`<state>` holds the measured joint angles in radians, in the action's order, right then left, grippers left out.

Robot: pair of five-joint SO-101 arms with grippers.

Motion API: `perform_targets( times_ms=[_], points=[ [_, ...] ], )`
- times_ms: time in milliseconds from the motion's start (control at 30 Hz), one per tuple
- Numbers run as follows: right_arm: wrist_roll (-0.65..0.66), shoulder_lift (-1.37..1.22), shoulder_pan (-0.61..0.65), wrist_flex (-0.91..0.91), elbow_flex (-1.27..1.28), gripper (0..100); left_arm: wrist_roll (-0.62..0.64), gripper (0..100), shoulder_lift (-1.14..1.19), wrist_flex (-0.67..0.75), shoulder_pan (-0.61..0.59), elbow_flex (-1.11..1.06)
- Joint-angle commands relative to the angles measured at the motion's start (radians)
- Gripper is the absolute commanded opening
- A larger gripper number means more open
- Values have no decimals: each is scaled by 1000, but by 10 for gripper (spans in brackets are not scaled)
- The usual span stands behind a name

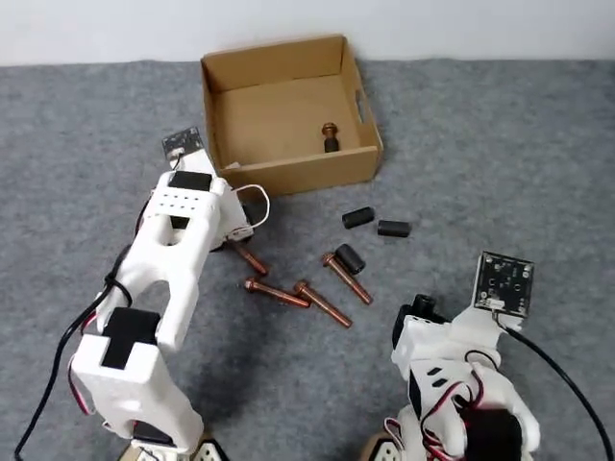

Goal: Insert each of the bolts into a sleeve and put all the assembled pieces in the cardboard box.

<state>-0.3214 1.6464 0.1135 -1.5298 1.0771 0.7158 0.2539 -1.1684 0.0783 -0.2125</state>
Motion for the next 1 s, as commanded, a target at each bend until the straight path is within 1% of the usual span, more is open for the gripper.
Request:
perform_targets(
  times_ms=[0,267,367,400,500,533,633,733,867,967],
  points=[
    [8,2,-10,27,-9,8,8,141,11,48,-5,39],
    [8,2,-10,27,-9,8,11,137,178,43,-11,127],
    [8,2,-10,27,-9,8,41,131,235,35,-14,176],
    [8,2,-10,27,-9,8,43,110,244,17,-12,196],
    [8,10,-10,25,-9,8,43,0,262,-28,-6,243],
    [8,10,-10,25,-9,8,43,11,258,-40,-5,245],
    [6,12,-10,24,-9,8,40,3,250,-71,-5,248],
    [6,12,-10,24,-9,8,38,3,219,-137,-3,248],
    [6,13,-8,21,-12,8,34,2,107,-233,-3,232],
    [8,13,-1,21,-14,8,-6,2,-37,-261,14,177]
  ],
)
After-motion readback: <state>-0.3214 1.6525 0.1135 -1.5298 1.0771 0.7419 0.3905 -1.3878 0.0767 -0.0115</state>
